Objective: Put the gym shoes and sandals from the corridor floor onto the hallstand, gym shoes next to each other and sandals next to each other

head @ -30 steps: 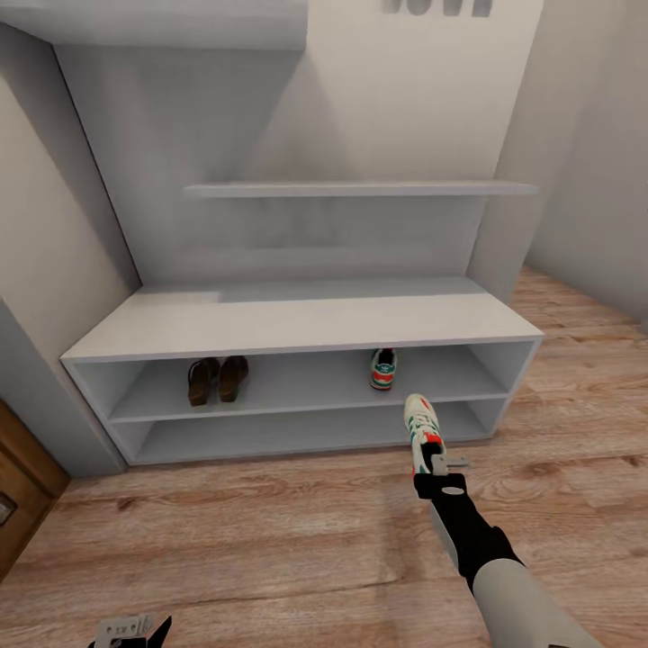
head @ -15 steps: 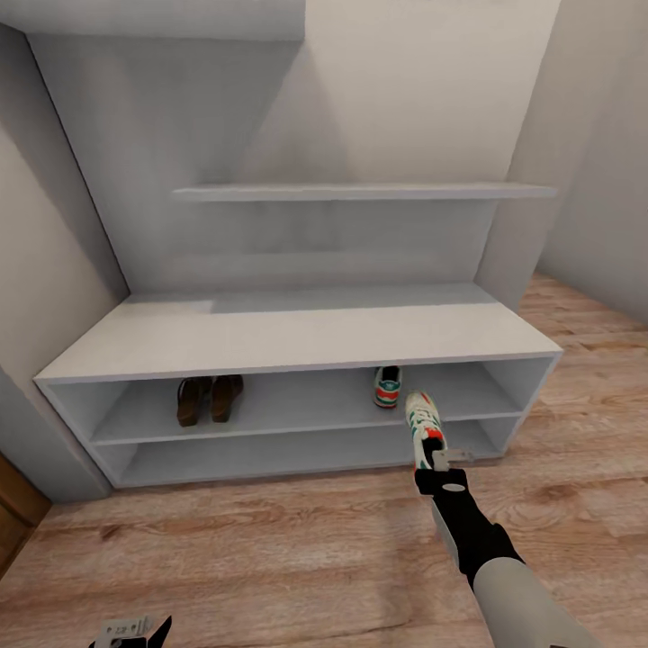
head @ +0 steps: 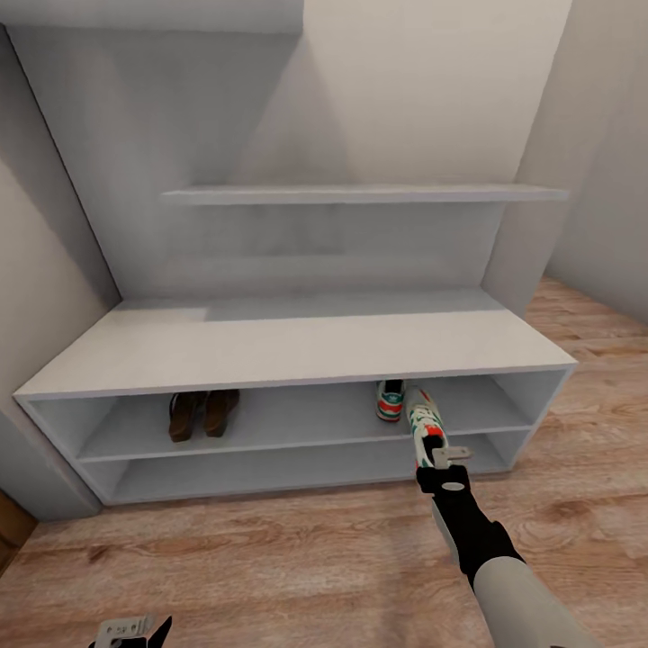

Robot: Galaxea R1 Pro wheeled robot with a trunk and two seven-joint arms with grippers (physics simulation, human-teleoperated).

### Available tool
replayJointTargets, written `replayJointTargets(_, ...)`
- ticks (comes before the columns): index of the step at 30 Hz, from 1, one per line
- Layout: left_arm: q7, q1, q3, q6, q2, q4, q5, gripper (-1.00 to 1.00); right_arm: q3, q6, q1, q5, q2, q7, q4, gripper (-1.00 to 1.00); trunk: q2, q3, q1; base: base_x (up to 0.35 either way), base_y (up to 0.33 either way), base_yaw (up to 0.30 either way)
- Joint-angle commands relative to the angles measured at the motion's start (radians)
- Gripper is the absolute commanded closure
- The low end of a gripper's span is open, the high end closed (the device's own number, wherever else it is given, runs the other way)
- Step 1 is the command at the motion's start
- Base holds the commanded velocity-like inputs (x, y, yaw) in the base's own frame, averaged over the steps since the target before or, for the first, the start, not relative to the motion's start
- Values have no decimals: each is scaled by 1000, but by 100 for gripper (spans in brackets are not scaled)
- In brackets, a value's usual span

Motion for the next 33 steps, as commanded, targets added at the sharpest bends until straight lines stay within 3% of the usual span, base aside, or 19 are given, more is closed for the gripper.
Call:
replayJointTargets(1, -10, -1, 8, 0, -1, 1, 0, -100, -4, 5, 0, 9, 1, 1, -2, 100, 0, -1, 0, 63, 0, 0)
replayJointTargets(16, -10, -1, 8, 0, -1, 1, 0, -100, -5, 6, 0, 11, 0, 1, -67, 100, 0, -1, 0, 98, -39, 0)
replayJointTargets(33, -10, -1, 10, 0, 1, 1, 2, -100, -5, 7, 0, 12, 0, 0, -75, 100, 0, -1, 0, 111, -19, 0)
